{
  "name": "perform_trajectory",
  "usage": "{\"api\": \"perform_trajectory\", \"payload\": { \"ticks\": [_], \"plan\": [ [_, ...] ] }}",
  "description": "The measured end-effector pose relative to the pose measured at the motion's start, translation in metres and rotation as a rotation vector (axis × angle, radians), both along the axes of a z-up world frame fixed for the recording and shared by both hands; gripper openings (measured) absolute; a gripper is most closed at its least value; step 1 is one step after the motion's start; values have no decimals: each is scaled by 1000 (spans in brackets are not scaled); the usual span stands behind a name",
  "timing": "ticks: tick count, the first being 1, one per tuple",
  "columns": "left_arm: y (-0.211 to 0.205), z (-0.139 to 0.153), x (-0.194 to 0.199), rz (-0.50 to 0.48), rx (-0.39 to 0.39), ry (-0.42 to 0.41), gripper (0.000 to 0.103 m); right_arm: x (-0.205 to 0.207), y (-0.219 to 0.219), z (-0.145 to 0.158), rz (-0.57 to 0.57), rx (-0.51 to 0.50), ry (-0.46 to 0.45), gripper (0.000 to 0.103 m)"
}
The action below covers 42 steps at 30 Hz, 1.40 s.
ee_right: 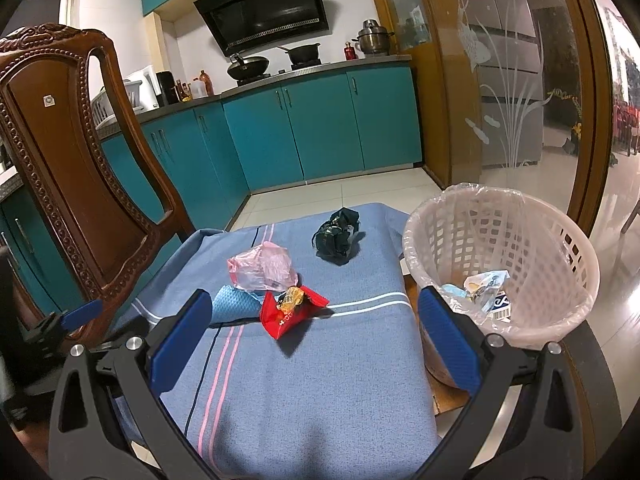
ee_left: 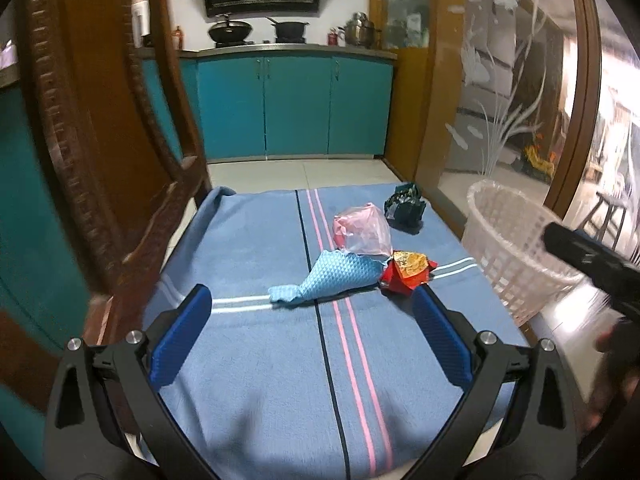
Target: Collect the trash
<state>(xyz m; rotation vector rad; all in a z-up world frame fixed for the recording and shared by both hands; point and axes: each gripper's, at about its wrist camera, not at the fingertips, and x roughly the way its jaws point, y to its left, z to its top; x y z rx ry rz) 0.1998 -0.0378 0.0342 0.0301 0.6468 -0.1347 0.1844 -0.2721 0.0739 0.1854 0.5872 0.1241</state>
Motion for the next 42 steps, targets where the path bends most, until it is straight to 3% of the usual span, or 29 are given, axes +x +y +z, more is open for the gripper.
{"api": "perform_trajectory", "payload": {
  "ticks": [6, 9, 11, 12, 13, 14, 16, 19, 21, 25, 27, 28, 29, 31, 36, 39, 42],
  "plan": [
    [-25, -53, 68, -120, 159, 99, 100, 5, 7, 0, 3, -4, 15, 100],
    [-28, -70, 88, -159, 161, 128, 95, 12, 12, -5, 8, -14, 47, 100],
    [-32, -83, 98, -217, 125, 180, 62, 17, 14, -11, 9, -17, 68, 100],
    [-34, -90, 101, -231, 129, 225, 28, 22, 17, -15, 9, -24, 84, 100],
    [-34, -94, 100, -224, 142, 240, 27, 25, 18, -18, 8, -28, 92, 100],
    [-33, -93, 96, -233, 130, 236, 14, 30, 19, -22, 9, -32, 103, 100],
    [-32, -82, 84, -277, 100, 257, 12, 41, 21, -30, 2, -35, 127, 100],
    [-24, -53, 59, -267, 99, 206, 12, 64, 24, -46, -9, -17, 187, 100],
    [-11, -28, 37, -237, 49, 188, 12, 82, 28, -61, -20, -13, 236, 100],
    [15, 19, -3, -141, -15, 67, 13, 107, 38, -85, -24, -40, 301, 100],
    [28, 28, -15, -101, -56, 25, 13, 116, 45, -98, -19, -89, 350, 86],
    [33, 30, -19, -80, -76, 10, 13, 118, 48, -105, 13, -93, 388, 53],
    [39, 30, -24, -51, -93, -7, 13, 115, 51, -104, 31, -107, 374, 35],
    [48, 31, -25, -8, -120, -19, 13, 106, 56, -91, 83, -112, 343, 21],
    [64, 32, -18, 48, -213, 8, 13, 50, 44, -25, 142, -18, 169, 20],
    [60, 31, -13, 43, -192, 6, 13, 21, 35, 7, 163, 9, 62, 20],
    [56, 29, -11, 38, -185, 12, 13, 8, 32, 18, 172, -24, 10, 20]
  ]
}}
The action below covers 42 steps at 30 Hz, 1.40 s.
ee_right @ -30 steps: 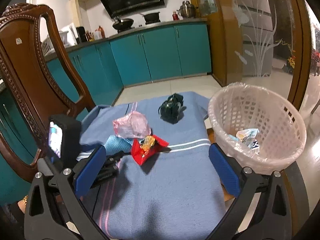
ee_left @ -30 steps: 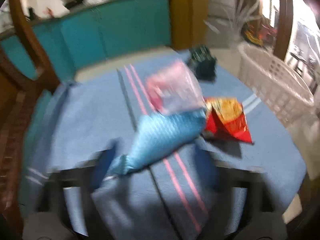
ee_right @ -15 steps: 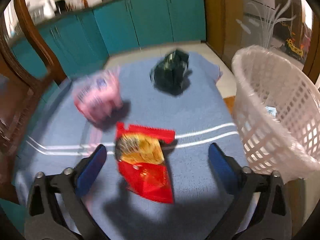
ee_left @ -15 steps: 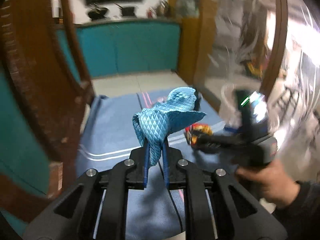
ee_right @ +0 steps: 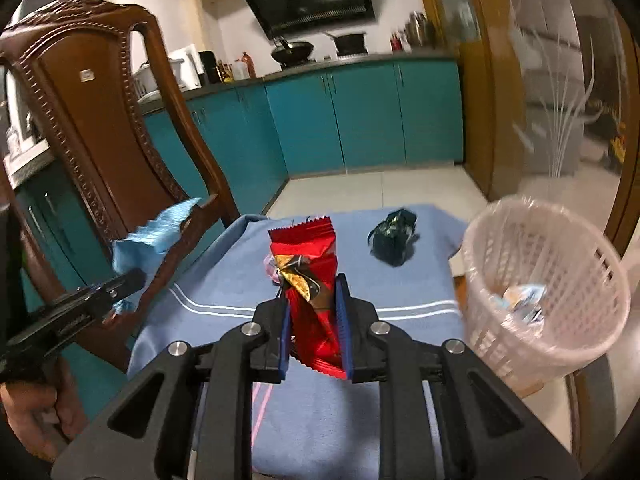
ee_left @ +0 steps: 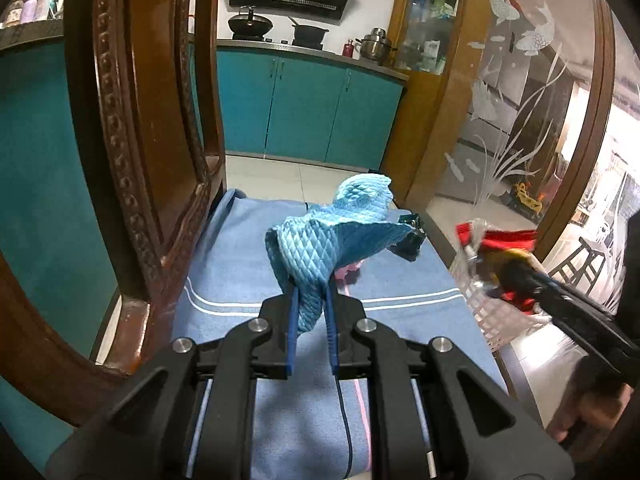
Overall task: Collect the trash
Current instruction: 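Grasp the blue mesh cloth with the left tool while the right tool grasps the red snack packet, then carry the red snack packet with the right tool and drop it into the wastebasket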
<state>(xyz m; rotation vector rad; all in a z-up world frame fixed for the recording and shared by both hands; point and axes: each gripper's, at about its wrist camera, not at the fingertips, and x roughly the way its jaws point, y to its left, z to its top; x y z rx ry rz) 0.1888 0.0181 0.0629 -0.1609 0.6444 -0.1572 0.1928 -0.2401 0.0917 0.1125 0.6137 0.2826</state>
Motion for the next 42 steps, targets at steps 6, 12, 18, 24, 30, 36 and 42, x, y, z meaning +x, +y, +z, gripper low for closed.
{"api": "perform_trajectory", "payload": {
  "ticks": [6, 12, 18, 24, 30, 36, 42],
  "plan": [
    [-1, -6, 8, 9, 6, 23, 13, 5, 0, -16, 4, -19, 51, 20],
    [-3, -8, 10, 11, 12, 28, 13, 1, 1, -14, 7, -29, 41, 21],
    [-4, -8, 10, 7, 15, 32, 13, 4, 3, -18, 10, -35, 52, 21],
    [-4, -10, 11, 5, 15, 34, 13, 4, 4, -17, 13, -40, 52, 21],
    [-5, -11, 12, 1, 15, 37, 13, 5, 5, -20, 14, -44, 60, 21],
    [-5, -11, 11, -1, 16, 38, 13, 4, 5, -19, 16, -45, 61, 21],
    [-7, -12, 11, -5, 20, 41, 13, 3, -1, -13, -6, -39, 28, 21]
  ]
}}
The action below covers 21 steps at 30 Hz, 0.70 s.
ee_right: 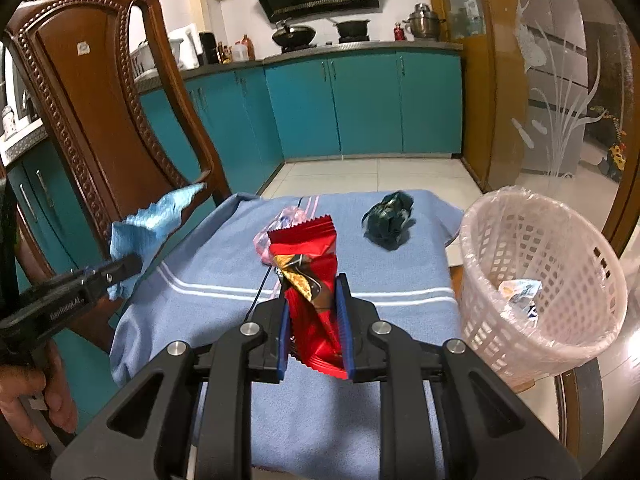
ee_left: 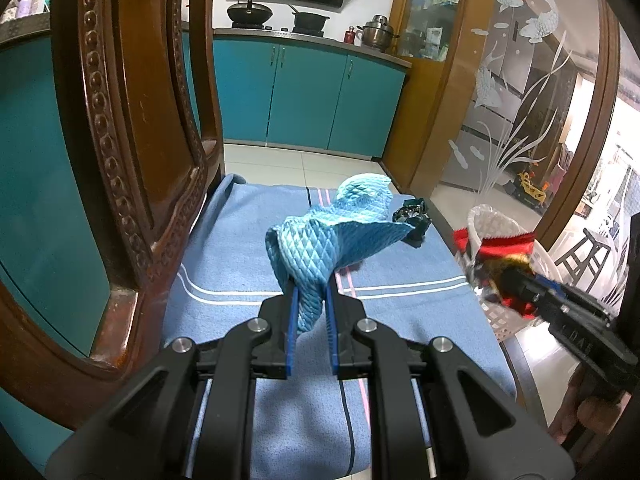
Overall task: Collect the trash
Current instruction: 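Carry the red snack packet with the right tool and drop it into the wastebasket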
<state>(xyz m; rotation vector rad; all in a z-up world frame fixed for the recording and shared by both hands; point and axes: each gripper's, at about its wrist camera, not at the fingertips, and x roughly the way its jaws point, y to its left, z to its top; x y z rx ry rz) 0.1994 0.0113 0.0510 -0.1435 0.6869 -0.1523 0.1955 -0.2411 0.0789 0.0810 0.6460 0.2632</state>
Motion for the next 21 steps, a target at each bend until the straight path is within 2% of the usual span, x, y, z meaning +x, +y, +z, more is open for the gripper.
{"api": "perform_trajectory", "payload": {
  "ticks": [3, 5, 10, 12, 13, 14, 16, 18, 19, 21],
  "plan": [
    [-1, -1, 0, -4, 2, 3, 13, 1, -20, 12, -55, 9, -65, 21],
    [0, -1, 1, -4, 3, 6, 13, 8, -48, 21, -145, 7, -115, 24],
    [0, -1, 2, -7, 4, 10, 14, 43, -121, 9, -352, 45, -87, 27],
    [0, -1, 2, -7, 5, 10, 14, 54, -144, -3, -415, 64, -75, 47],
    [0, -1, 2, -8, 5, 11, 14, 59, -155, -11, -442, 87, -51, 66],
    [0, -2, 2, -10, 6, 11, 14, 60, -161, -15, -456, 113, -27, 71],
    [-3, -3, 2, -15, 14, 13, 14, 50, -168, -8, -458, 190, -22, 73],
    [-5, -5, 3, -20, 21, 17, 14, 29, -171, 11, -457, 244, -108, 89],
    [-7, -7, 3, -25, 26, 20, 14, 18, -172, 19, -472, 254, -156, 100],
    [-13, -9, 4, -38, 34, 28, 14, -12, -175, 33, -525, 292, -283, 101]
  ]
}}
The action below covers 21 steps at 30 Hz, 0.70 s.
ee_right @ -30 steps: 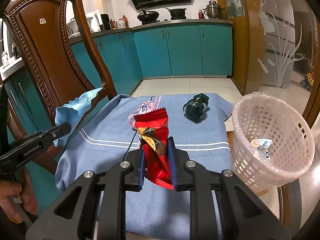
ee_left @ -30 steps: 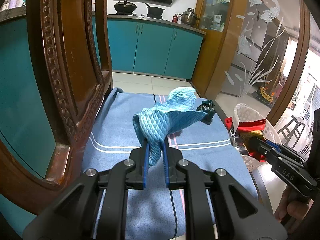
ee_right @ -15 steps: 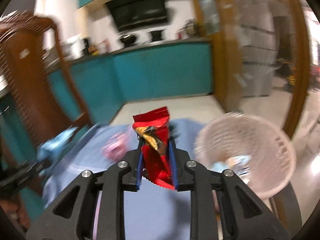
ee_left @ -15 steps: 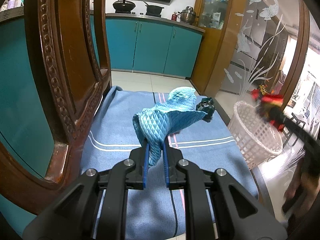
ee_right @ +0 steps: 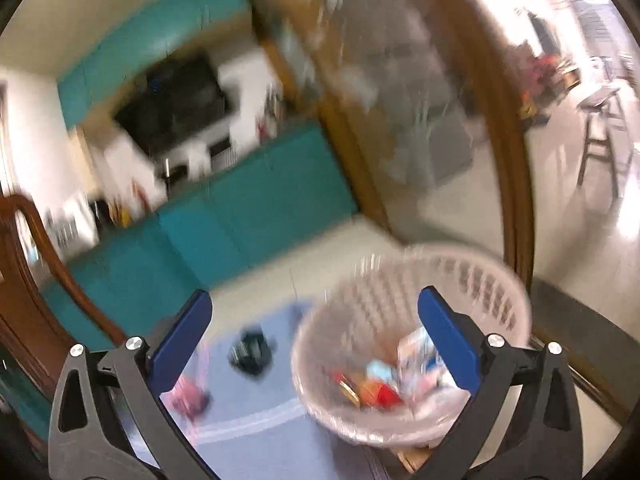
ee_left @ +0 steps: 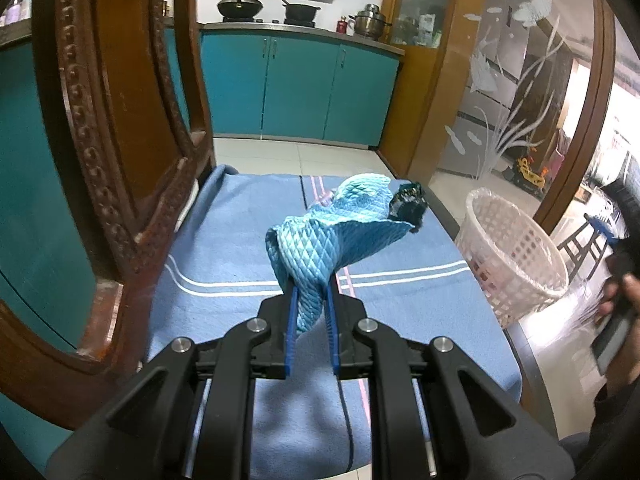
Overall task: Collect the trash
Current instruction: 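Carry the red snack packet with the right tool and drop it into the wastebasket, then carry the blue mesh cloth with the left tool and drop it into the wastebasket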
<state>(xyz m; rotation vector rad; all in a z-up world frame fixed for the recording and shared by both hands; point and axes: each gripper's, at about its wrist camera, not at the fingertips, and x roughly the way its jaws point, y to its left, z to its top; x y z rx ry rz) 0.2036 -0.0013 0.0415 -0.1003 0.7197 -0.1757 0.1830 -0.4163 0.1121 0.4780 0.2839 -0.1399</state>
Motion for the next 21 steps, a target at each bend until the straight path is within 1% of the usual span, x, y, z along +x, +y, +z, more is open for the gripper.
{"api": "perform_trajectory", "payload": {
  "ticks": [1, 3, 6, 8, 9, 11, 12, 13, 14, 15, 16, 17, 18, 19, 21],
  "plan": [
    [-5, -1, 1, -9, 8, 4, 14, -11, -3, 5, -26, 20, -40, 101],
    [-23, -2, 3, -41, 22, 10, 14, -19, -9, 9, -57, 40, -77, 101],
    [-68, 2, 11, -122, 13, 24, 14, -26, -17, 5, -112, 52, -90, 101],
    [-116, 13, 20, -211, 16, 11, 14, -36, -25, 5, -163, 74, -105, 101],
    [-134, 17, 23, -236, 20, 2, 14, -41, -30, 5, -188, 88, -116, 101],
    [-185, 26, 39, -303, 29, -12, 14, -48, -39, 4, -219, 117, -139, 101],
    [-208, 29, 47, -324, 14, -11, 15, -52, -43, 5, -234, 133, -153, 101],
    [-233, 31, 59, -345, -6, -5, 18, -52, -47, 6, -243, 140, -163, 101],
    [-250, 31, 66, -363, -13, 2, 21, -54, -49, 6, -252, 142, -172, 101],
    [-269, 29, 75, -394, -18, 13, 42, -55, -51, 6, -258, 141, -175, 101],
    [-284, 25, 83, -414, -6, 26, 80, -54, -52, 5, -254, 140, -174, 101],
    [-291, 21, 87, -402, 13, 32, 93, -52, -53, 4, -244, 142, -165, 101],
    [-291, 15, 89, -368, 36, 29, 95, -48, -54, 3, -235, 144, -154, 101],
    [-288, 11, 88, -353, 44, 29, 95, -45, -53, 1, -223, 146, -142, 101],
    [-260, 2, 78, -323, 37, 28, 95, -42, -49, 0, -194, 147, -127, 101]
  ]
}}
